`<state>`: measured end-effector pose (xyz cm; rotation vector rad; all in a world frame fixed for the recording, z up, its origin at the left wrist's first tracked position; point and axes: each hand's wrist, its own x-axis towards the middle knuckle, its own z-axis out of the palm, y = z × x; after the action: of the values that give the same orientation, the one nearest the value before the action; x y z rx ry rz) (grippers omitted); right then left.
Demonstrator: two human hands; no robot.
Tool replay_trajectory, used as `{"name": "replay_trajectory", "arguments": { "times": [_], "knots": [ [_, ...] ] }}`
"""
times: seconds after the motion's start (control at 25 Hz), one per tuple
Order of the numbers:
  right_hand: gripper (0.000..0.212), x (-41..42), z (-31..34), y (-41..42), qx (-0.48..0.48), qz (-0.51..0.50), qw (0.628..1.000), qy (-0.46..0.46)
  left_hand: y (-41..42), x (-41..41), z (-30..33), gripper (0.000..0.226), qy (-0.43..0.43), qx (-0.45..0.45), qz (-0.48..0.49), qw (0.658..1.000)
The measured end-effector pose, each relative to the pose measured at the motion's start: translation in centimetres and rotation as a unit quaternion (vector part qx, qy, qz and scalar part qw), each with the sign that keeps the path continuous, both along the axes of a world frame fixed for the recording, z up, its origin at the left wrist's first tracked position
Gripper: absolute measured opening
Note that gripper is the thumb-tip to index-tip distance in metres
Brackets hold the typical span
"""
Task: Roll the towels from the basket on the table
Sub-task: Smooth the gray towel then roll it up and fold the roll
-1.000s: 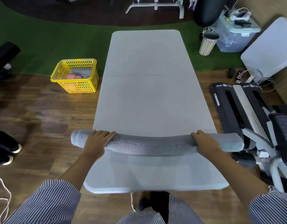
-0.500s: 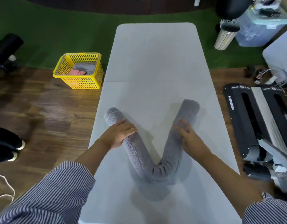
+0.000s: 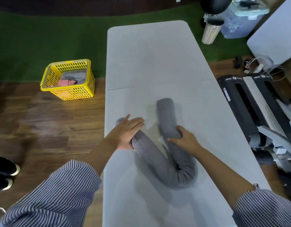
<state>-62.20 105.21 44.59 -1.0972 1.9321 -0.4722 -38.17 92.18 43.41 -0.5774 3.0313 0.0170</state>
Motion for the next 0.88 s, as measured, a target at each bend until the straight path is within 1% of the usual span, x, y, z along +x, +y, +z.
{"name": "replay_trajectory", "arguments": {
  "times": [0.12, 0.2, 0.24, 0.32, 0.4, 0.44, 0.48, 0.52, 0.56, 0.6, 0.64, 0.68, 0.72, 0.76, 0.84, 0.88],
  "knots": [
    [0.058, 3.9, -0.5, -1.8, -0.014, 0.111, 0.994, -0.006, -1.0, -0.1, 0.9, 0.129, -0.053, -0.047, -0.002, 0.997],
    [0.053, 4.4, -0.5, -2.3, -0.009, 0.151, 0.989, 0.003, -1.5, -0.3, 1.0, 0.136, -0.101, -0.051, -0.015, 0.993],
    [0.053, 4.3, -0.4, -2.4, 0.004, 0.154, 0.988, 0.007, -1.7, -0.3, 1.0, 0.137, -0.115, -0.051, -0.022, 0.992],
    [0.053, 4.3, -0.1, -2.1, 0.02, 0.163, 0.986, 0.035, -2.0, -0.3, 0.4, 0.136, -0.112, -0.033, -0.042, 0.992],
    [0.057, 5.1, 0.4, -1.4, 0.019, 0.179, 0.977, 0.111, -2.0, -0.7, -0.2, 0.129, -0.084, 0.011, -0.04, 0.996],
    [0.066, 5.8, 0.9, -0.8, 0.034, 0.169, 0.973, 0.151, -1.8, -0.9, -0.2, 0.124, -0.074, 0.025, -0.033, 0.996],
    [0.085, 6.6, 1.4, -0.1, 0.065, 0.138, 0.973, 0.173, -1.6, -1.1, -0.1, 0.12, -0.072, 0.033, -0.026, 0.997],
    [0.11, 7.5, 1.9, 0.8, 0.105, 0.101, 0.972, 0.183, -1.2, -1.3, 0.0, 0.119, -0.074, 0.039, -0.018, 0.996],
    [0.13, 8.3, 2.2, 1.8, 0.144, 0.086, 0.965, 0.203, -0.7, -1.3, 0.0, 0.117, -0.079, 0.042, -0.009, 0.996],
    [0.142, 9.0, 2.3, 2.7, 0.177, 0.103, 0.948, 0.242, -0.2, -1.2, 0.0, 0.113, -0.081, 0.042, -0.006, 0.996],
    [0.147, 9.5, 2.0, 3.5, 0.202, 0.126, 0.929, 0.284, 0.2, -0.9, 0.0, 0.107, -0.079, 0.044, -0.009, 0.996],
    [0.147, 9.8, 1.6, 4.0, 0.212, 0.143, 0.913, 0.319, 0.5, -0.6, -0.1, 0.102, -0.077, 0.047, -0.011, 0.996],
    [0.144, 10.1, 1.3, 4.3, 0.206, 0.151, 0.904, 0.344, 0.8, -0.2, -0.1, 0.101, -0.078, 0.052, -0.011, 0.996],
    [0.135, 9.9, 1.0, 4.4, 0.186, 0.151, 0.901, 0.361, 1.0, 0.2, 0.0, 0.104, -0.086, 0.055, -0.007, 0.995],
    [0.116, 9.3, 1.0, 4.5, 0.133, 0.139, 0.908, 0.373, 1.6, 0.9, 0.4, 0.11, -0.113, 0.055, 0.009, 0.992],
    [0.109, 9.0, 0.9, 4.7, 0.115, 0.142, 0.907, 0.38, 2.1, 1.2, 0.4, 0.112, -0.126, 0.048, 0.014, 0.991]
  ]
}}
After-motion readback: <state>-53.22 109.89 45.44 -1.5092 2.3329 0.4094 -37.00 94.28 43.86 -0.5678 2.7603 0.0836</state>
